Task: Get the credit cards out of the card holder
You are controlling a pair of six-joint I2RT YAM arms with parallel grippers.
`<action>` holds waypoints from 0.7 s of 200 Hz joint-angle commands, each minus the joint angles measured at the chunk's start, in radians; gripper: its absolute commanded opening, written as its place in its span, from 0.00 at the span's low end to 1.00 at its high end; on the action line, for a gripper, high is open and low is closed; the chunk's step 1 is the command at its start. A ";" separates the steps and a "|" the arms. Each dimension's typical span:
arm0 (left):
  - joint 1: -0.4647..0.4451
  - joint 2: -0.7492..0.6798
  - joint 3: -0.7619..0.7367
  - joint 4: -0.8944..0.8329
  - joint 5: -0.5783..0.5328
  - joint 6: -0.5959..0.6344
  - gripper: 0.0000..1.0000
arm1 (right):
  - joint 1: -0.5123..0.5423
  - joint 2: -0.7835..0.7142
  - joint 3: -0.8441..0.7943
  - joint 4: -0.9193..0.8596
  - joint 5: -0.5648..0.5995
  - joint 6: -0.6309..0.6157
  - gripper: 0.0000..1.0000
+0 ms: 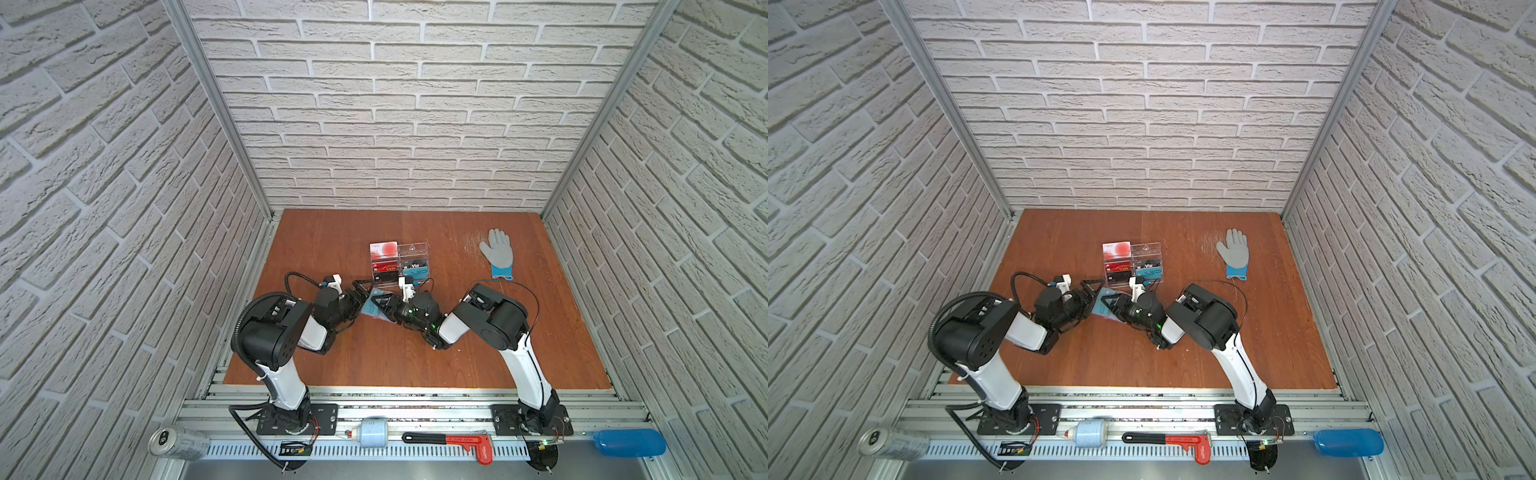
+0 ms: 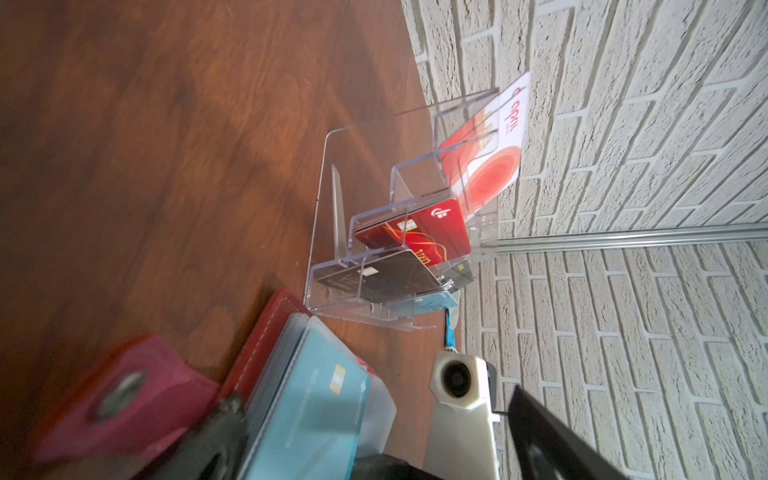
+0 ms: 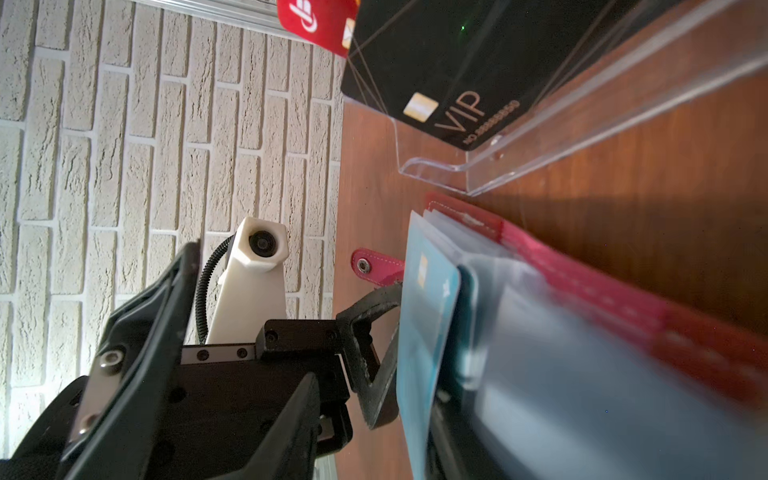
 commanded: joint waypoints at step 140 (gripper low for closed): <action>-0.040 0.043 -0.046 -0.073 0.093 -0.047 0.98 | 0.002 0.116 0.160 -0.283 -0.052 -0.058 0.32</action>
